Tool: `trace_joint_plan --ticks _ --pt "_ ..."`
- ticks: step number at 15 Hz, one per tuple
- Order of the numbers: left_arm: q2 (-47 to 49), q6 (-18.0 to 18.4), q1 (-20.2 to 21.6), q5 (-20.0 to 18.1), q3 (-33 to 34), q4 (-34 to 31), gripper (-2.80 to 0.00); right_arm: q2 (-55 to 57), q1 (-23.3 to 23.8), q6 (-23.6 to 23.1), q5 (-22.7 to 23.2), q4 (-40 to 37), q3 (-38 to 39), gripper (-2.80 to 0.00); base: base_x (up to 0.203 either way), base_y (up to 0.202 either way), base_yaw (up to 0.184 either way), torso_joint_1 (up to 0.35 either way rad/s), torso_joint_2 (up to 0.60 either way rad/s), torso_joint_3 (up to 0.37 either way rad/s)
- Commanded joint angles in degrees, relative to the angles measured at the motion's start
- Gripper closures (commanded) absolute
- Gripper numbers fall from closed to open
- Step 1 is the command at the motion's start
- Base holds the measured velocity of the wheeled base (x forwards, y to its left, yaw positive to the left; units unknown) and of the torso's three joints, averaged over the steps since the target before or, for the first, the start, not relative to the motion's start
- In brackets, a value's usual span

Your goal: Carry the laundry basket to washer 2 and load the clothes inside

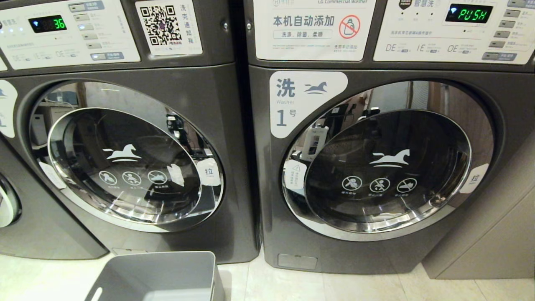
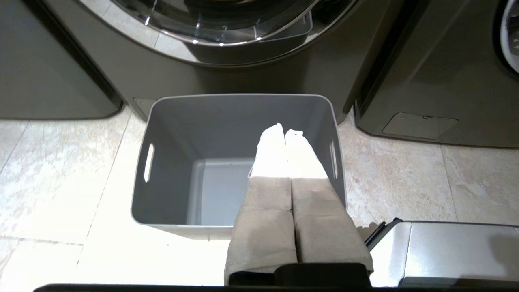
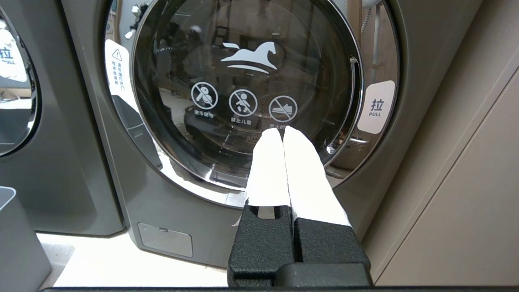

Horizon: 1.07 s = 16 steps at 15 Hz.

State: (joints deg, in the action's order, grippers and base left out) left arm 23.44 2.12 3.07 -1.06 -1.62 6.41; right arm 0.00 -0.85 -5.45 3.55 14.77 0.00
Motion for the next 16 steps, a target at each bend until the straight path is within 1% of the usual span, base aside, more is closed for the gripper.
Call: trace_joint_plan --ticks 1,2,4,8,16 --pt "-15.6 0.4 -1.7 -0.3 1.0 -4.5 0.00 0.1 0.0 -0.1 0.1 0.1 2.3 0.00 0.000 0.000 0.000 0.000 0.00 0.000" --pt "-20.0 0.6 -2.3 -0.4 1.1 -5.7 0.00 0.1 0.0 -0.1 0.1 0.1 2.3 0.00 0.000 0.000 0.000 0.000 0.00 0.000" --pt "-23.9 0.7 -2.9 -0.1 1.4 -6.0 0.00 0.1 0.0 -0.1 0.1 0.1 2.3 0.00 0.000 0.000 0.000 0.000 0.00 0.000" --pt "-23.4 0.1 -3.1 1.1 1.6 -6.2 0.00 0.1 0.0 -0.1 0.1 0.1 2.3 0.00 0.000 0.000 0.000 0.000 0.00 0.000" --pt "-23.4 0.0 -3.1 1.2 1.6 -6.1 0.00 0.1 0.0 -0.1 0.1 0.1 2.3 0.00 0.000 0.000 0.000 0.000 0.00 0.000"
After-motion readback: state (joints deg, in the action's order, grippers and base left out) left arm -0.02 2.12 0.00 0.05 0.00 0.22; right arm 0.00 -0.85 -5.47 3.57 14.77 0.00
